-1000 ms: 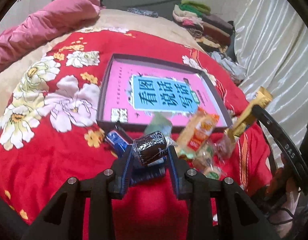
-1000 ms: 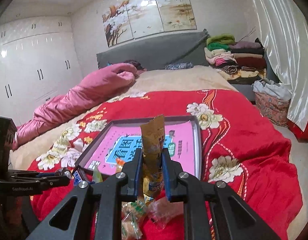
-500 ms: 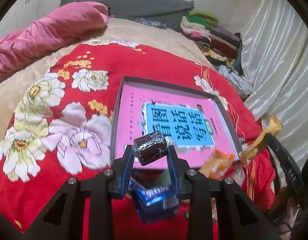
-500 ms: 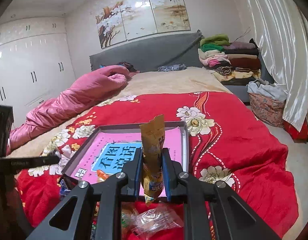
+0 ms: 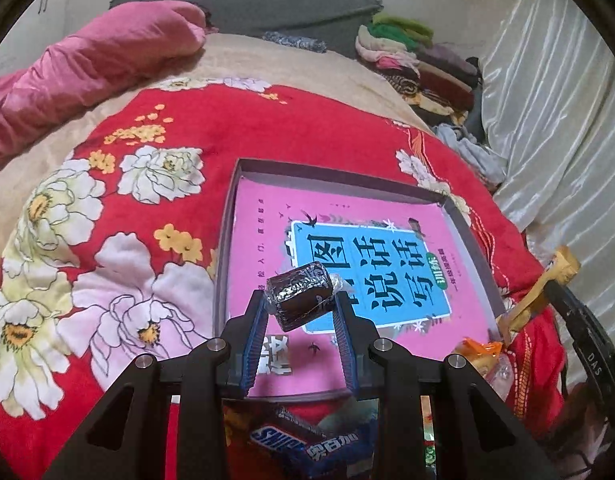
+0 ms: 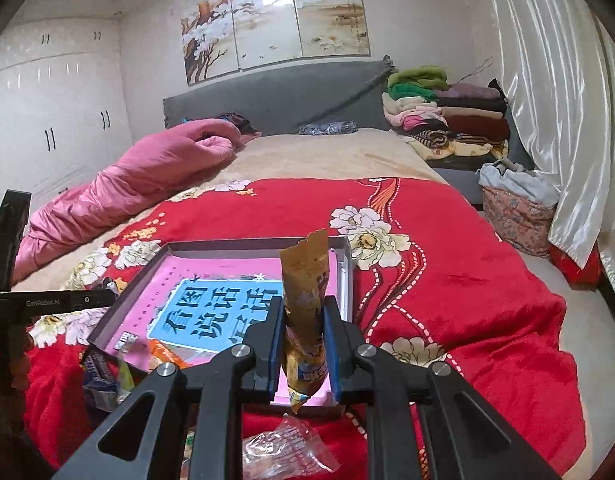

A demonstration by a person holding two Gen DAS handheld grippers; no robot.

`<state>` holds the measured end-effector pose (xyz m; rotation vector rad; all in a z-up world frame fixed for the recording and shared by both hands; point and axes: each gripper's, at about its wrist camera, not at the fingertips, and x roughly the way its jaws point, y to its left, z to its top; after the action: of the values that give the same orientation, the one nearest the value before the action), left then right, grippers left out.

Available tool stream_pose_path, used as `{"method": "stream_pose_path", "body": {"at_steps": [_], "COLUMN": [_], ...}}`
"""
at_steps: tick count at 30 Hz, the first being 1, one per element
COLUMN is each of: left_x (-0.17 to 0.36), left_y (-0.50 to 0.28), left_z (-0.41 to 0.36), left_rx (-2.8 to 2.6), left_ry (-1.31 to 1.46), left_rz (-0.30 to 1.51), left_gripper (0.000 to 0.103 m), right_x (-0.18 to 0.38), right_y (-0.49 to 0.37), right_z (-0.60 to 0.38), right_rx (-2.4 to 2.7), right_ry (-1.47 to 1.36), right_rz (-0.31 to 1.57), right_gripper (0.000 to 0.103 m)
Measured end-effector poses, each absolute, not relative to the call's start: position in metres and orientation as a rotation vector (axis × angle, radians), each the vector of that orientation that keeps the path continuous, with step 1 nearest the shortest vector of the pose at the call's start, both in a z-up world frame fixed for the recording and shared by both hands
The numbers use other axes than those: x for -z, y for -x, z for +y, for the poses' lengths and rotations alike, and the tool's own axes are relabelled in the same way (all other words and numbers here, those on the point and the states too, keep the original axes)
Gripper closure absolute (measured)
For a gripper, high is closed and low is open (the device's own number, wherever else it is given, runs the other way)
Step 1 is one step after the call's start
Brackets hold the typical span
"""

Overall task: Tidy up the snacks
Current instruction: 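Carry the chocolate in the left gripper over the pink tray while right gripper carries the chip bag there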

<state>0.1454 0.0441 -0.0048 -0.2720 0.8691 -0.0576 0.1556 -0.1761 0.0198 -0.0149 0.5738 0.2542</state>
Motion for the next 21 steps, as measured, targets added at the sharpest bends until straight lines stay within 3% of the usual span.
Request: {"method": "stream_pose_path", "body": {"at_steps": [21], "left_x": [0.035], "left_y": [-0.158], "left_z": [0.036], "left_rx": [0.079], "left_ry": [0.221], "left_rz": [0.941], "left_gripper": [0.069], "right_x": [0.012], "right_y": [-0.167], "right_z": [-0.136], "right_rx": [-0.248], "right_ry": [0.262], "right_rz": [0.649], "right_gripper": [0.084]}}
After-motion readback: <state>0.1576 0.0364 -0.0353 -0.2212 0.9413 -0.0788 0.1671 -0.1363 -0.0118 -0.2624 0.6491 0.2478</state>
